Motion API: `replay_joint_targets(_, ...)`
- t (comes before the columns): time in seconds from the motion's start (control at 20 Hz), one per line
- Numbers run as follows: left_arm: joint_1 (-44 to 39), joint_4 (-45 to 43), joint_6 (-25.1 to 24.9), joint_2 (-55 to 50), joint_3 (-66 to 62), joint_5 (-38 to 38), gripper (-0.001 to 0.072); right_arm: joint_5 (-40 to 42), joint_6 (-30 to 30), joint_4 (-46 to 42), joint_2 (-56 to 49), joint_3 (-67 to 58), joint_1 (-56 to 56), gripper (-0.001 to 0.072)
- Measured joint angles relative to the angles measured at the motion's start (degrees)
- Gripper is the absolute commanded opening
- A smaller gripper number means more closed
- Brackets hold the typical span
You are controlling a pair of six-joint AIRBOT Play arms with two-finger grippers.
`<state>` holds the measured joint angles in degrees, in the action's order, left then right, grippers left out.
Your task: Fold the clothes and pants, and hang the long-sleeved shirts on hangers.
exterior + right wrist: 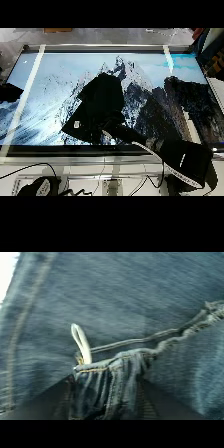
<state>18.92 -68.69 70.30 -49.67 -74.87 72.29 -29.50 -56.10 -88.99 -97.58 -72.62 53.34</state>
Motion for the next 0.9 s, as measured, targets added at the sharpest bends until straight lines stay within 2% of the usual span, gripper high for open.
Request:
replay_joint_targets(0.25, 0.0, 0.0, 0.0, 0.0, 0.0, 0.0, 0.0230, -1.5, 0.1, 2.8, -1.2, -1.4, -0.6, 0.0408)
replay_joint_targets(0.3, 0.0, 0.0, 0.0, 0.0, 0.0, 0.0, 0.0230, -1.9, 0.2, 3.3, -1.3, -1.4, -0.4, 0.0491)
replay_joint_targets(0.35, 0.0, 0.0, 0.0, 0.0, 0.0, 0.0, 0.0230, -2.2, 0.2, 3.9, -1.4, -1.5, -0.2, 0.0536)
replay_joint_targets(0.55, 0.0, 0.0, 0.0, 0.0, 0.0, 0.0, 0.0230, -2.9, 0.3, 5.3, -1.5, -1.6, 0.7, 0.0520)
replay_joint_targets(0.6, 0.0, 0.0, 0.0, 0.0, 0.0, 0.0, 0.0230, -3.1, 0.3, 5.5, -1.6, -1.6, 0.9, 0.0461)
replay_joint_targets(0.75, 0.0, 0.1, 0.0, 0.0, 0.0, 0.0, 0.0230, -3.2, 0.3, 5.2, -2.3, -1.6, 1.0, 0.0222)
replay_joint_targets(0.8, 0.0, 0.4, 0.1, 0.0, 0.0, 0.0, 0.0230, -3.1, 0.4, 4.9, -2.6, -1.6, 1.0, 0.0094)
replay_joint_targets(0.85, 0.0, 1.1, 0.2, 0.0, 0.0, 0.0, 0.0230, -2.9, 0.4, 4.5, -2.8, -1.7, 1.0, 0.0039)
replay_joint_targets(0.9, 0.0, 2.0, 0.2, 0.0, 0.0, 0.0, 0.0230, -2.9, 0.3, 4.2, -2.9, -1.8, 0.9, 0.0039)
